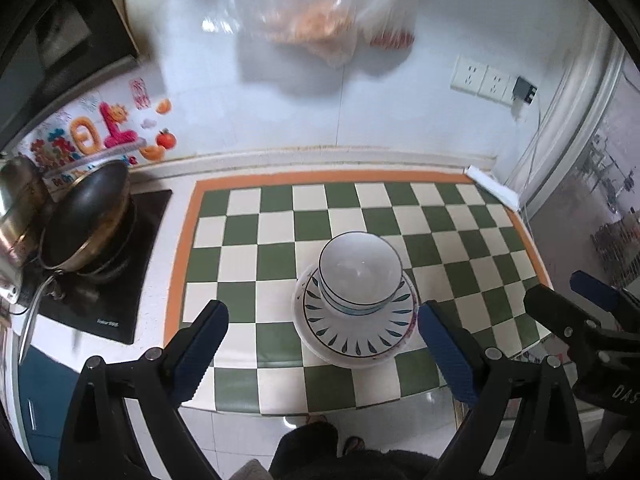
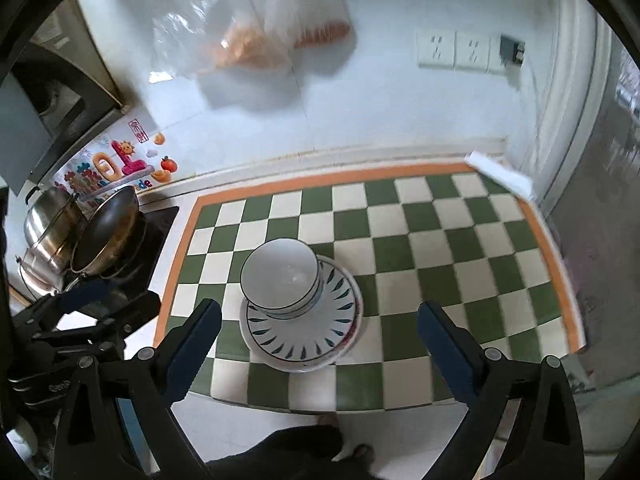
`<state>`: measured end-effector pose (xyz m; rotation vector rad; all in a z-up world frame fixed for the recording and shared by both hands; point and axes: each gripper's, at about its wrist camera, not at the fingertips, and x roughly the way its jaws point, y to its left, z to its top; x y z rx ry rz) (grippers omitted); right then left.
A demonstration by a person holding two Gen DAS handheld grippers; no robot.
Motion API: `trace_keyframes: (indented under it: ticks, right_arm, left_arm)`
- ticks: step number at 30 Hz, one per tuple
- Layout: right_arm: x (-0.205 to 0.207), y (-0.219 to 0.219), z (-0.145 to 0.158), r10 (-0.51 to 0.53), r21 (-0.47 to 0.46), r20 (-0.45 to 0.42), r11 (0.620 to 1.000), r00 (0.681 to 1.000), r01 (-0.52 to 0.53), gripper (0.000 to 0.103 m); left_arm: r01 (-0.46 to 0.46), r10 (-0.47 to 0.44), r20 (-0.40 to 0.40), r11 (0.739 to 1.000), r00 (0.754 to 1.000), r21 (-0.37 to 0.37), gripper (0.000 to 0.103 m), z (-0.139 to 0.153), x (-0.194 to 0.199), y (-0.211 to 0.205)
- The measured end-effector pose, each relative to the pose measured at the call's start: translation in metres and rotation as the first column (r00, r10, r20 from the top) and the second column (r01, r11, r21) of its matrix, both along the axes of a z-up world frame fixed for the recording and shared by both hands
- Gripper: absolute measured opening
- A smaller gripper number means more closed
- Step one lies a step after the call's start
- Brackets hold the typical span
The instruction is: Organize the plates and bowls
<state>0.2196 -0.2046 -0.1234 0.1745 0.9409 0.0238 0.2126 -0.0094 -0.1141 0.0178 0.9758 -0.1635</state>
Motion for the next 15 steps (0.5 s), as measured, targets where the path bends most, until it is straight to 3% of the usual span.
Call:
trace_keyframes:
  ticks: [15]
  right_arm:
    - [-0.13,-0.005,0.067,0.054,-0.051,0.109,0.998,0.993,-0.048,0.101]
  left_arm:
    - [-0.09,0.09,0.096,0.996,0.991,-0.001,0.102,0.052,-0.12,-0.006]
